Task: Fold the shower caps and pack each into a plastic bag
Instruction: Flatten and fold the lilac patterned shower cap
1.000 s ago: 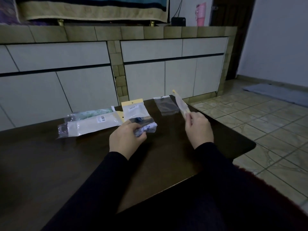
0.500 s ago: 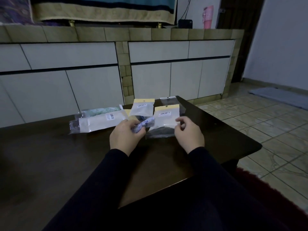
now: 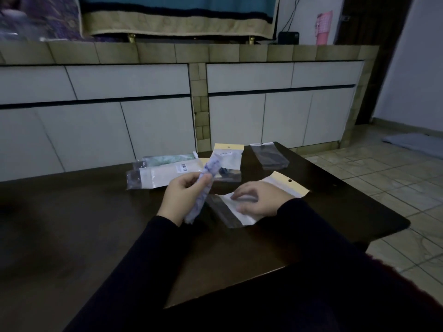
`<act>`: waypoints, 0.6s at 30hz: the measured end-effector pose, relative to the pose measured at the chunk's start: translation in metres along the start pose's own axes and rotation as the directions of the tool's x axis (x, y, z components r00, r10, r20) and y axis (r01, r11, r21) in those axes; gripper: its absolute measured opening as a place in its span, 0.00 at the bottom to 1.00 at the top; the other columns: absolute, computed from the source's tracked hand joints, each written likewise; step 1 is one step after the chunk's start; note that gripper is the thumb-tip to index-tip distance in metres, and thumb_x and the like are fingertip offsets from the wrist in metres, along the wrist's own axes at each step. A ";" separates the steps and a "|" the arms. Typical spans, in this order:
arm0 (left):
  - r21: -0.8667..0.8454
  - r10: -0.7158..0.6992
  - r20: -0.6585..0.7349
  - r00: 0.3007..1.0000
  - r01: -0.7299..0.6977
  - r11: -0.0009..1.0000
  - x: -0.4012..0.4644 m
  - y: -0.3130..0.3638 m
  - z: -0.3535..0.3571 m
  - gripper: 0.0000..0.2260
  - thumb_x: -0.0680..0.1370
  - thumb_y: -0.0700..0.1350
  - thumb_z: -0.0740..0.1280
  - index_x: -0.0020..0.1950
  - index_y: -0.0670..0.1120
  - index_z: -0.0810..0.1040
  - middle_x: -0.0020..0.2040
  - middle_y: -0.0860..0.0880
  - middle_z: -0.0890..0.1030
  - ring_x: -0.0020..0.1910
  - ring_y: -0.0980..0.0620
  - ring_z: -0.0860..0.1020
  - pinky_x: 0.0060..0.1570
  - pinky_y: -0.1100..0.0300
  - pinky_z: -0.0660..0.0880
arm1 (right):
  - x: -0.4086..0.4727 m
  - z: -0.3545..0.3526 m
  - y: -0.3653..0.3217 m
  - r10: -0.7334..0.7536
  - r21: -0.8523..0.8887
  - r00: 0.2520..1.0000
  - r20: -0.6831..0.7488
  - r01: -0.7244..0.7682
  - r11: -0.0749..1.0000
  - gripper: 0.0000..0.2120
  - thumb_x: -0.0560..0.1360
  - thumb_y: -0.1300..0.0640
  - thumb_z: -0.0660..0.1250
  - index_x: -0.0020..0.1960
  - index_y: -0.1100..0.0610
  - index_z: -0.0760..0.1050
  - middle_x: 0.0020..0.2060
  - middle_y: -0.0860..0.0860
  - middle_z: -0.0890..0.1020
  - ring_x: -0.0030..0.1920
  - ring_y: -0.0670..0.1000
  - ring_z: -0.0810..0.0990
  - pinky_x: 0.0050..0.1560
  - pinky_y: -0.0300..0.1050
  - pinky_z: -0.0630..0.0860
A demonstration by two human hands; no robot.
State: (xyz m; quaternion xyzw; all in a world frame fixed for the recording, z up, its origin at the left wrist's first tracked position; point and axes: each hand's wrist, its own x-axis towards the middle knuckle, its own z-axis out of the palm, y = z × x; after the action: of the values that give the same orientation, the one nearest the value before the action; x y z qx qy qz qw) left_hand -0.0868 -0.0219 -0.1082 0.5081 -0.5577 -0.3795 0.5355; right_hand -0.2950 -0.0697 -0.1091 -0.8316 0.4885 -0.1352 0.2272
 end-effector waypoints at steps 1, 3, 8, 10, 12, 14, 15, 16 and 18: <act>-0.008 -0.044 0.027 0.999 0.045 0.999 0.000 0.002 -0.003 0.09 0.77 0.52 0.68 0.48 0.48 0.84 0.40 0.52 0.84 0.42 0.53 0.82 0.42 0.60 0.75 | 0.001 0.005 0.001 0.014 -0.017 1.000 0.011 -0.014 1.000 0.16 0.73 0.44 0.70 0.61 0.42 0.77 0.65 0.42 0.72 0.67 0.45 0.68 0.68 0.47 0.65; 0.143 -0.074 0.064 0.995 0.065 0.988 0.000 0.001 -0.009 0.08 0.76 0.52 0.69 0.48 0.50 0.84 0.42 0.53 0.84 0.46 0.55 0.81 0.41 0.66 0.75 | 0.004 0.013 -0.001 0.029 -0.059 0.999 -0.043 -0.032 0.998 0.18 0.72 0.40 0.69 0.61 0.40 0.77 0.63 0.42 0.72 0.65 0.45 0.66 0.66 0.47 0.65; 0.565 -0.008 0.149 0.989 -0.079 0.821 -0.002 -0.001 -0.025 0.11 0.74 0.52 0.70 0.56 0.52 0.82 0.48 0.55 0.82 0.46 0.60 0.79 0.43 0.66 0.76 | 0.007 0.024 -0.004 0.075 -0.062 0.985 -0.159 -0.086 0.994 0.14 0.71 0.36 0.67 0.54 0.39 0.80 0.53 0.44 0.74 0.58 0.48 0.69 0.61 0.48 0.68; 0.615 -0.024 0.164 0.986 -0.084 0.784 -0.002 -0.002 -0.031 0.12 0.74 0.53 0.70 0.56 0.52 0.82 0.49 0.55 0.83 0.47 0.60 0.79 0.49 0.61 0.79 | 0.008 0.028 -0.002 0.088 -0.026 0.974 -0.210 -0.095 0.995 0.10 0.72 0.39 0.68 0.50 0.41 0.81 0.50 0.44 0.75 0.56 0.47 0.70 0.61 0.49 0.69; 0.673 -0.027 0.169 0.985 -0.095 0.733 -0.002 -0.005 -0.035 0.12 0.74 0.53 0.70 0.55 0.52 0.82 0.49 0.55 0.82 0.47 0.59 0.79 0.52 0.58 0.79 | 0.010 0.030 -0.003 0.088 -0.007 0.959 -0.268 -0.093 0.996 0.06 0.74 0.42 0.67 0.46 0.41 0.81 0.47 0.43 0.75 0.54 0.46 0.72 0.60 0.49 0.71; 0.741 -0.027 0.167 0.986 -0.107 0.663 -0.003 -0.005 -0.036 0.11 0.74 0.54 0.70 0.53 0.53 0.81 0.48 0.55 0.82 0.46 0.59 0.79 0.51 0.59 0.78 | 0.008 0.027 -0.003 0.068 0.001 0.963 -0.260 -0.070 0.998 0.06 0.75 0.43 0.67 0.48 0.41 0.81 0.49 0.42 0.76 0.56 0.46 0.72 0.61 0.49 0.70; 0.763 -0.027 0.163 0.986 -0.109 0.637 -0.003 -0.006 -0.036 0.10 0.74 0.54 0.70 0.53 0.53 0.81 0.48 0.55 0.82 0.46 0.59 0.78 0.51 0.59 0.78 | 0.006 0.025 -0.003 0.047 -0.004 0.976 -0.212 -0.049 0.999 0.08 0.75 0.42 0.66 0.52 0.40 0.80 0.52 0.42 0.75 0.58 0.45 0.70 0.63 0.48 0.67; 0.771 -0.024 0.158 0.987 -0.108 0.627 -0.003 -0.006 -0.037 0.09 0.74 0.54 0.70 0.53 0.54 0.80 0.48 0.55 0.82 0.46 0.59 0.78 0.50 0.60 0.78 | 0.003 0.022 -0.001 0.024 -0.021 0.990 -0.142 -0.028 0.999 0.11 0.75 0.41 0.65 0.56 0.39 0.79 0.56 0.41 0.74 0.61 0.44 0.67 0.64 0.47 0.63; 0.757 0.011 0.137 0.990 -0.112 0.643 -0.004 -0.005 -0.036 0.09 0.74 0.54 0.69 0.53 0.54 0.80 0.48 0.55 0.81 0.46 0.59 0.78 0.49 0.60 0.78 | -0.001 0.018 0.002 -0.006 -0.080 1.000 -0.026 0.004 0.997 0.16 0.75 0.40 0.65 0.63 0.38 0.74 0.61 0.40 0.70 0.64 0.43 0.63 0.65 0.47 0.59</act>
State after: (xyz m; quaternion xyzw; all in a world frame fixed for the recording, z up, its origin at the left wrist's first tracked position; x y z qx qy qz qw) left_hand -0.0511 -0.0144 -0.1087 0.6432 -0.7137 -0.1208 0.2498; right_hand -0.2886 -0.0650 -0.1257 -0.8393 0.4943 -0.1270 0.1872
